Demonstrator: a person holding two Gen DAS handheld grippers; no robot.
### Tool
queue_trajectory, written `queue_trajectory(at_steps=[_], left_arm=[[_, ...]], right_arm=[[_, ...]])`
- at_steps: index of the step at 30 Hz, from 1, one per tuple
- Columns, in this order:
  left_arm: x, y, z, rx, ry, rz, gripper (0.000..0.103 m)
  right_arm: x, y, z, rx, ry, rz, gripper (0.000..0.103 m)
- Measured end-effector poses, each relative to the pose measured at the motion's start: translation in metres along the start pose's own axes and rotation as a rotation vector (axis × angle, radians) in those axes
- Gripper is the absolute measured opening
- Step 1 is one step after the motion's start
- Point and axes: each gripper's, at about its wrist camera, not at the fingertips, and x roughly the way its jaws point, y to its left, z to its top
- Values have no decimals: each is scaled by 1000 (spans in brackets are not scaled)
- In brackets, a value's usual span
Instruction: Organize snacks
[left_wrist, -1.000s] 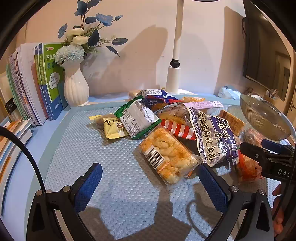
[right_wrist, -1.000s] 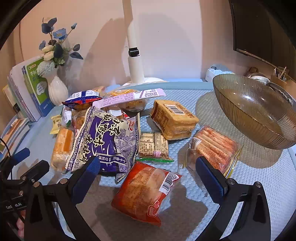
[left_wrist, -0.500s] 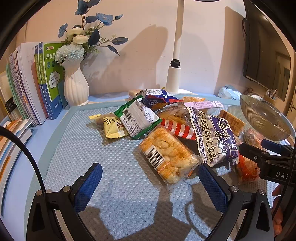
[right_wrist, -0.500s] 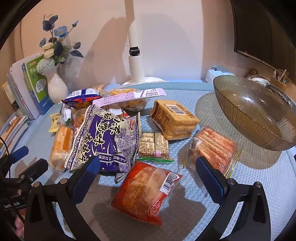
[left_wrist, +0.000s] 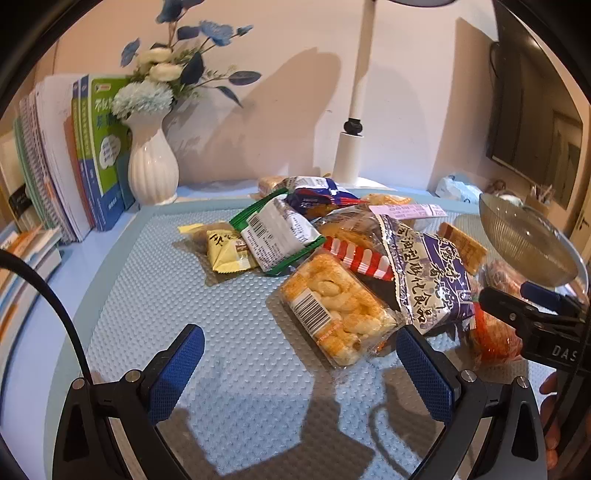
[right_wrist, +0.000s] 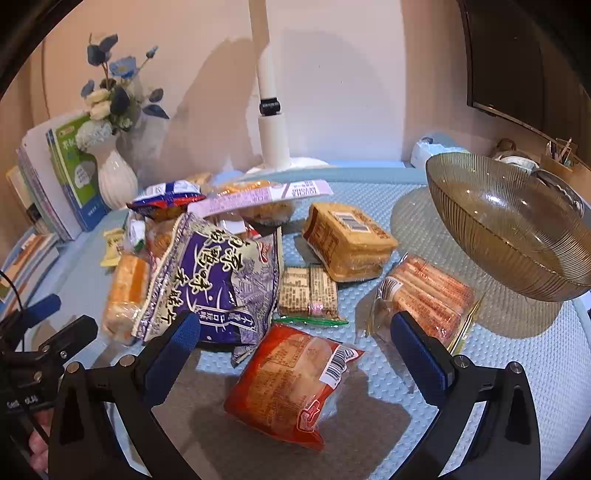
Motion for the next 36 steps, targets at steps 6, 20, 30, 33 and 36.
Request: queue_trajectory(at_steps=[6, 20, 30, 33, 36], left_arm=[[0, 25, 8, -145, 74, -155, 103], [45, 25, 37, -350, 296, -301, 103], [65, 13, 38, -343, 317, -273, 78], [73, 12, 37, -322, 336, -260, 56], [72, 15, 35, -330, 318, -271, 53]], right_arm=[[-16, -2, 0, -12, -49, 146, 103], [13, 9, 41, 42, 147, 323, 103], [45, 18, 38, 46, 225, 318, 103], [45, 23, 39, 25, 219, 294, 103], [46, 27, 38, 6, 218, 278, 103]])
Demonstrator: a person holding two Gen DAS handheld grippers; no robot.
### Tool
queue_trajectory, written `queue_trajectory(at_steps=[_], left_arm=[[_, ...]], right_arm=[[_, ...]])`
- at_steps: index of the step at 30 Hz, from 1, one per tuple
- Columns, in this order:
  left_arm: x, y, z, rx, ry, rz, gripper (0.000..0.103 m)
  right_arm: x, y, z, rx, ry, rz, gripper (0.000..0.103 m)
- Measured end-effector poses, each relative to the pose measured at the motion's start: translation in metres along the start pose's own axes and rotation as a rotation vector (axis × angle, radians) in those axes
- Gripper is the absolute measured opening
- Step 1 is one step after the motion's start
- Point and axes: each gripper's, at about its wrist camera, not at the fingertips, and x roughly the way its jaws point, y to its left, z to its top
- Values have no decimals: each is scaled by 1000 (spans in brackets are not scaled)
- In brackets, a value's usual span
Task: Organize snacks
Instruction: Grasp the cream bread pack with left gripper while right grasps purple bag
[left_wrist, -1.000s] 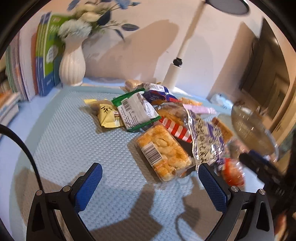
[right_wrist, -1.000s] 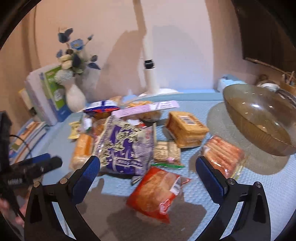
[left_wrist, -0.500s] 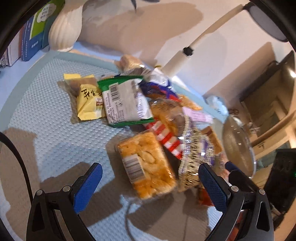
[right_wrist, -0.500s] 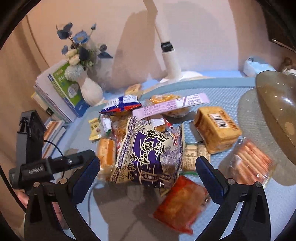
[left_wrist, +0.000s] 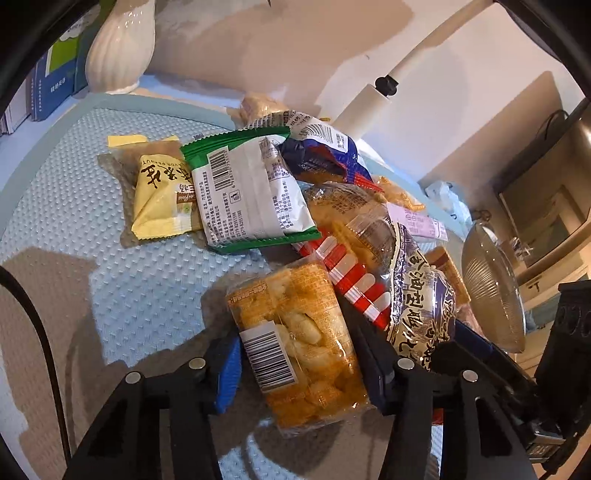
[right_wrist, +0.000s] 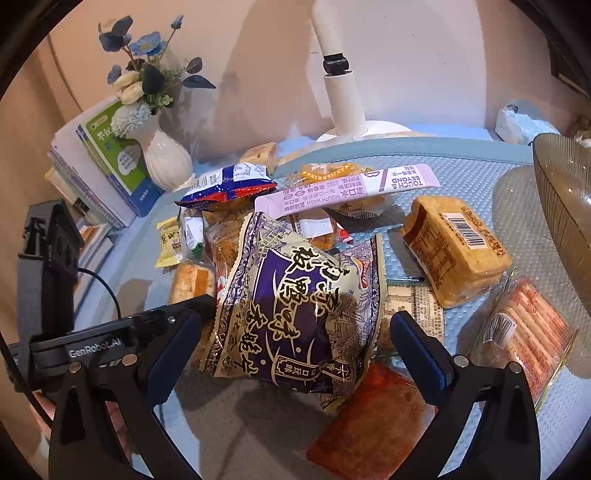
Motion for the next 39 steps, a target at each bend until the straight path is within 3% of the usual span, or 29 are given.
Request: queue_trajectory(at_steps=[3, 7, 10, 12, 17, 25, 29, 31, 33, 36, 39], left_arm=[[-5, 5, -3, -9, 1, -26, 52], [-18, 7, -8, 26, -26, 5, 52], [-28, 7, -13, 66, -50, 35, 52], [-34, 7, -17, 92, -63, 55, 52], [-50, 13, -32, 117, -102, 61, 52], [-58, 34, -46, 89, -131, 34, 52], [-55, 30, -47, 109, -134, 36, 52], [-52, 27, -47, 121, -129, 37, 52], [-52, 25, -48, 131, -132, 38, 52], [-50, 24, -47, 132, -126, 33, 52], [-49, 23, -47, 138, -122, 34, 52]], right_arm=[[4, 3, 0, -3, 10, -2, 103], [10, 10, 2, -16, 13, -37, 102], [15, 19, 3, -56, 20, -94, 81], [16, 21, 1, -72, 21, -132, 78], [1, 16, 1, -65, -7, -108, 55], [-27, 21, 4, -28, -33, 20, 51], [-54, 33, -2, -113, -81, -46, 47], [-64, 33, -5, -148, -90, -104, 32], [-73, 29, -12, -198, -89, -176, 32], [-70, 16, -23, -202, -31, -204, 33], [-66, 2, -31, -128, 14, -113, 52]])
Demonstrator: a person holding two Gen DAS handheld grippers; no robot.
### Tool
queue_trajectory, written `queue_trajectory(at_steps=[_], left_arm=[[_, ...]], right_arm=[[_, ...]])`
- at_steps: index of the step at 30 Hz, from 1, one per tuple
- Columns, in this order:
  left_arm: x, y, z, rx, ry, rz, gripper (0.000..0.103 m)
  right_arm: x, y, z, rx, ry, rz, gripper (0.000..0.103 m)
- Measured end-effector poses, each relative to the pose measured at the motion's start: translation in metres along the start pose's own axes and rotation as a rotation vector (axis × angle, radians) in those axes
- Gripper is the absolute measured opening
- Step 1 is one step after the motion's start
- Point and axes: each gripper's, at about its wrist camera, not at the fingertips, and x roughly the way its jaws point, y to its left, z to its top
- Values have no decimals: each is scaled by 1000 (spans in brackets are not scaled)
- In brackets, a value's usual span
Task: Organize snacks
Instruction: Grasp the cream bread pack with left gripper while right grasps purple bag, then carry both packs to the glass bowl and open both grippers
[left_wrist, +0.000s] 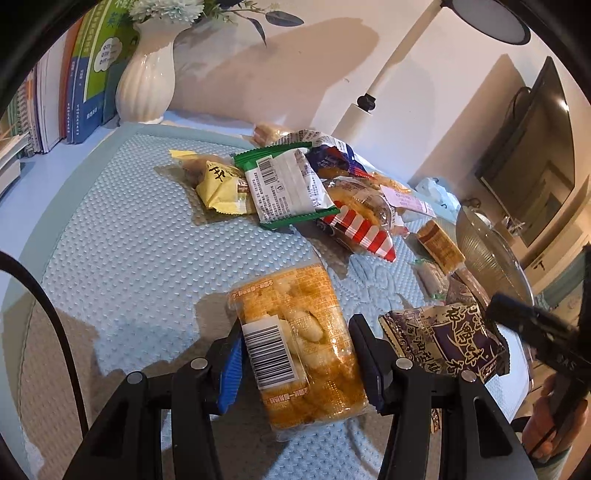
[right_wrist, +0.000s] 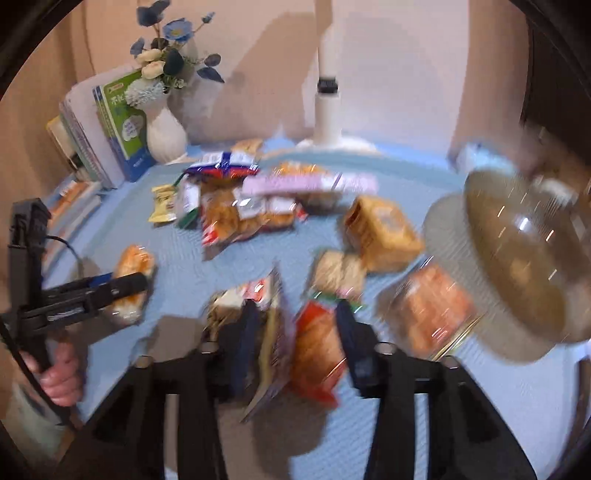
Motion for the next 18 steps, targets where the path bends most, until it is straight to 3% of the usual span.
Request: queue_trajectory(at_steps=[2, 4, 13, 15, 18], left_arm=[[1, -1, -1, 7, 3, 8, 52], [3, -2, -2, 15, 11, 14, 52], [7, -5, -6, 34, 34, 27, 54], [7, -7, -6, 44, 39, 25, 61], [7, -14, -10, 64, 53, 50, 69]], right_arm=[[-3, 3, -7, 15, -8, 67, 73], [-4, 11, -14, 5, -21, 84, 83], [39, 38, -14, -29, 29, 13, 83], [43, 47, -15, -76, 26, -61, 72], [41, 50, -18, -101, 15, -96, 68]])
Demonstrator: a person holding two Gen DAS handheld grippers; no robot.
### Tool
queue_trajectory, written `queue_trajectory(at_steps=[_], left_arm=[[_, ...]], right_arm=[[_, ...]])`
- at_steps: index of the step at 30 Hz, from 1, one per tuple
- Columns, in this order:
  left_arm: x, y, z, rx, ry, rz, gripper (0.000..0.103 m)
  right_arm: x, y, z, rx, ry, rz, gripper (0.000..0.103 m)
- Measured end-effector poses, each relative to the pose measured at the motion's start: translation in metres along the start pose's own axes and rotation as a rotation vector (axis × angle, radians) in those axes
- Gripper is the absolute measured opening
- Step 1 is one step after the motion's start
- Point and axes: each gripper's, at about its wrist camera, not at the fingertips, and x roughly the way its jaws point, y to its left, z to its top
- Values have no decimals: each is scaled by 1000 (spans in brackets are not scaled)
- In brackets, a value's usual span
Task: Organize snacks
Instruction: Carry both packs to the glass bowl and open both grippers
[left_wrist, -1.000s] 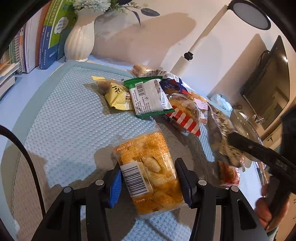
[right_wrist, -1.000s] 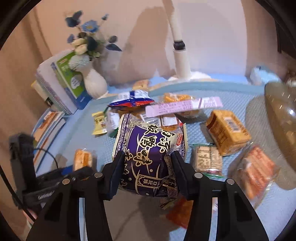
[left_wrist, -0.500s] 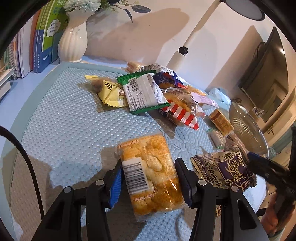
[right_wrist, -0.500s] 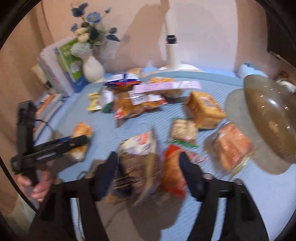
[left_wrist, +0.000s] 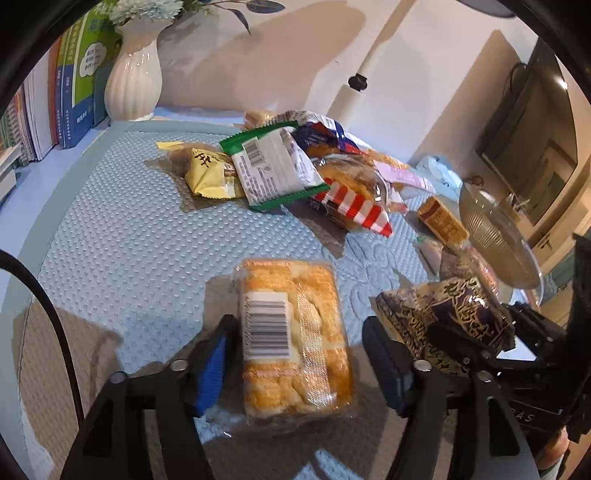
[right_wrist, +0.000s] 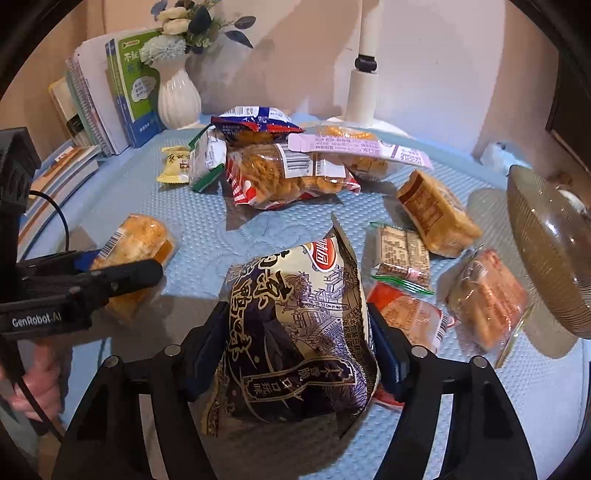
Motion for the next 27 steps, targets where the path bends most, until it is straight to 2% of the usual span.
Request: queue_trajectory(at_steps=[3, 4, 5, 8, 11, 15, 18, 20, 27], left_arm=[[-3, -13, -7, 55, -3, 66, 66], [-3, -16, -8, 67, -5, 86, 52], [-2, -19, -8, 83, -5, 117, 45], [-1, -24, -6, 114, 2, 137, 45], [-9, -28, -1, 136, -11, 138, 45], [-30, -43, 17, 144, -62, 95, 45], [-36, -65, 35, 172, -81, 56, 45], [-30, -87, 49, 198, -70, 32, 45], [6, -186, 95, 282, -10, -145, 45]], right_arm=[[-3, -2, -1, -4, -1, 21, 65], [-5, -4, -1, 2, -2, 41, 64], [-7, -5, 0, 13, -4, 66, 64], [-19, -11, 2, 54, -32, 123, 64], [-36, -20, 5, 88, -74, 135, 64], [-63, -40, 12, 123, -135, 115, 64], [-88, -70, 19, 171, -192, 76, 64], [-105, -98, 22, 219, -229, 21, 64], [-133, -194, 16, 398, -255, -139, 64]])
